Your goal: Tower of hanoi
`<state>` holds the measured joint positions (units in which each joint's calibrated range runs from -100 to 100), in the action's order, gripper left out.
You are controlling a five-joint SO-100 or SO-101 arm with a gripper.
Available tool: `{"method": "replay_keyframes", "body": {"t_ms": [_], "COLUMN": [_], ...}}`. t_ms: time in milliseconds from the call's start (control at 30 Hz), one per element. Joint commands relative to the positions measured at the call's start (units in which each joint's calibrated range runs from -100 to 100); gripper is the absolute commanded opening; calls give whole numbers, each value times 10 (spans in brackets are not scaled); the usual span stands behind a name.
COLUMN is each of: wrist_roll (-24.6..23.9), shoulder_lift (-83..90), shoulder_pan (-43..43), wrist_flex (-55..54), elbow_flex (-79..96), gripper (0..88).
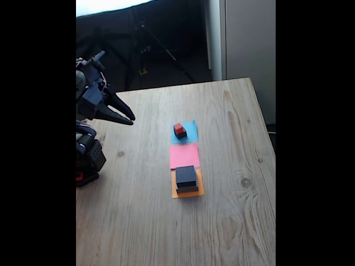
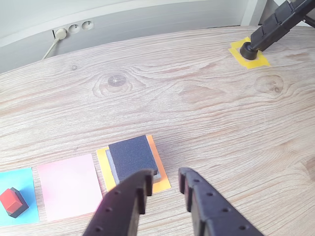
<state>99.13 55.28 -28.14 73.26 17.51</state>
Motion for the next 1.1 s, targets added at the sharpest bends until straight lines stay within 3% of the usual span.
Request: {"method": "replay_keyframes", "body": {"t_ms": [0, 433, 500, 733, 1067], "wrist_roll": [9, 9, 9, 9, 9], "shoulder_lift": [30, 21, 15, -38, -172], "shoulder_pan": [-8, -20, -17, -9, -3], "wrist_flex": [-65, -238, -279, -610, -910], "elbow_flex": [66, 288, 325, 514, 597], "gripper": [69, 346, 420, 452, 459]}}
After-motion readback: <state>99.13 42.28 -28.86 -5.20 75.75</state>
